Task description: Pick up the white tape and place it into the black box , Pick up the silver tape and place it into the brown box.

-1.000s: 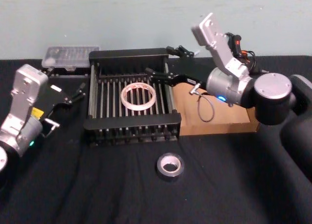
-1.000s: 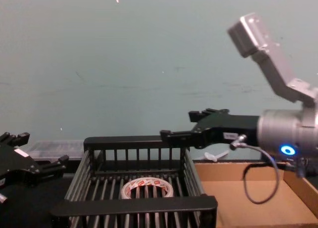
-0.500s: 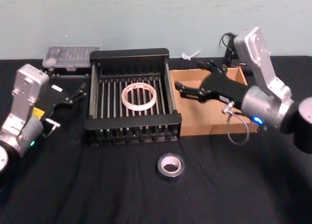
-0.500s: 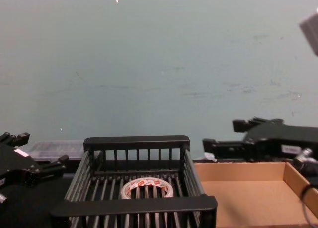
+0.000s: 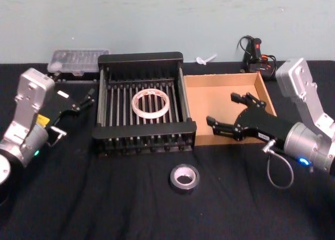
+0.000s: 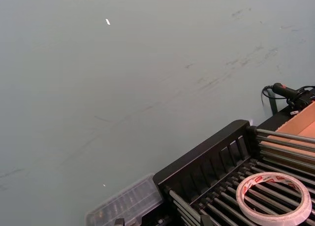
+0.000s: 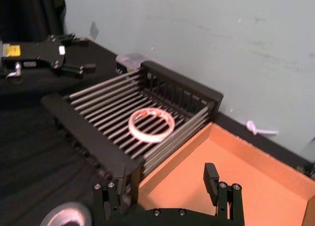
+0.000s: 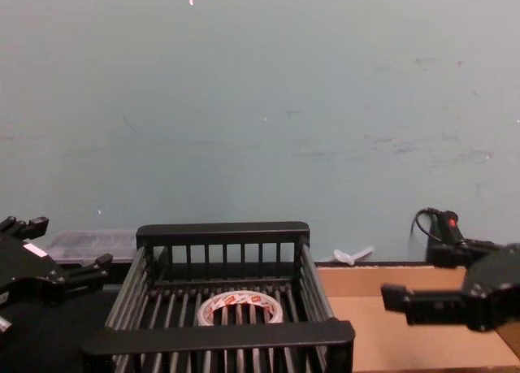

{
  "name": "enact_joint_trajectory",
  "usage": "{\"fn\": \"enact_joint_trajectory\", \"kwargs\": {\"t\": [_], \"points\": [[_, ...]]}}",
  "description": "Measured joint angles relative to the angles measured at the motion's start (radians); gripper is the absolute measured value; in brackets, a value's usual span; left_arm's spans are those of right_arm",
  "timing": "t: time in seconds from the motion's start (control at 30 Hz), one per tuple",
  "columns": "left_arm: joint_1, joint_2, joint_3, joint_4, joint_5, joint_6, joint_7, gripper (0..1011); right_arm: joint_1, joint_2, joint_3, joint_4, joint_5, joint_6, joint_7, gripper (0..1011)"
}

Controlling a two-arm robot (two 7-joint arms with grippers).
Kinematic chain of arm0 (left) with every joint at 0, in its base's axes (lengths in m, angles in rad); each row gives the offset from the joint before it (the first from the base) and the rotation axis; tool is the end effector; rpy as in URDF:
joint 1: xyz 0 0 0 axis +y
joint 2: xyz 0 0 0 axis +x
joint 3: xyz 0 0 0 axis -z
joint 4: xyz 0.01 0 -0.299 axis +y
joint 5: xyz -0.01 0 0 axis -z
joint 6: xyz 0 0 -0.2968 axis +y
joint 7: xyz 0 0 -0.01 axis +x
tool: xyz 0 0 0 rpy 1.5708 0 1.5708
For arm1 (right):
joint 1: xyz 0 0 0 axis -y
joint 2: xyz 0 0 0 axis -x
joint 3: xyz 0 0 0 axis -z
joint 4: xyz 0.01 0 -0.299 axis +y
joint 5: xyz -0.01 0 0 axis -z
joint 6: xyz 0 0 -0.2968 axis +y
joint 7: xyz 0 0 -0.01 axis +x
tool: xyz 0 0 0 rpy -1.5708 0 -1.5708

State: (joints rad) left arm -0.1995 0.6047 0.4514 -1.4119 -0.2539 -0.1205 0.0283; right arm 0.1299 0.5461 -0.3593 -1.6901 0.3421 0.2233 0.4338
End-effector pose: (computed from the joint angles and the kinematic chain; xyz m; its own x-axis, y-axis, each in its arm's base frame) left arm 0.3482 0.0910 -0.3073 0.2922 0.8803 0.3738 -0.9553 0.2873 0.0704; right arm 0.3308 -0.0471 -0.2519 0.7048 -0.6994 0.1189 0.7031 0.6662 -0.2488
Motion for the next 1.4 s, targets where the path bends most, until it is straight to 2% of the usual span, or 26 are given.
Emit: {"fn": "enact_joint_trajectory", "kwargs": {"t": [0.17,0.43,0.57,0.8,1.1,1.4], "points": [[0.0,0.0,0.0,0.0,0.0,0.0,0.0,1001,-0.034,0.021,-0.004,-0.031,0.003,0.022,-0.002,1002],[0.0,0.0,0.0,0.0,0.0,0.0,0.0,1001,-0.045,0.034,-0.05,-0.053,-0.014,0.087,-0.002,1002],[0.0,0.0,0.0,0.0,0.0,0.0,0.0,1001,-0.029,0.03,-0.074,-0.05,-0.026,0.12,0.002,1002],[0.0,0.0,0.0,0.0,0.0,0.0,0.0,1001,0.022,0.018,-0.135,-0.032,-0.061,0.208,0.023,1002],[0.0,0.0,0.0,0.0,0.0,0.0,0.0,1001,0.067,0.002,-0.19,-0.007,-0.096,0.255,0.051,1002],[0.0,0.0,0.0,0.0,0.0,0.0,0.0,1001,0.091,-0.017,-0.221,0.016,-0.13,0.284,0.057,1002]]}}
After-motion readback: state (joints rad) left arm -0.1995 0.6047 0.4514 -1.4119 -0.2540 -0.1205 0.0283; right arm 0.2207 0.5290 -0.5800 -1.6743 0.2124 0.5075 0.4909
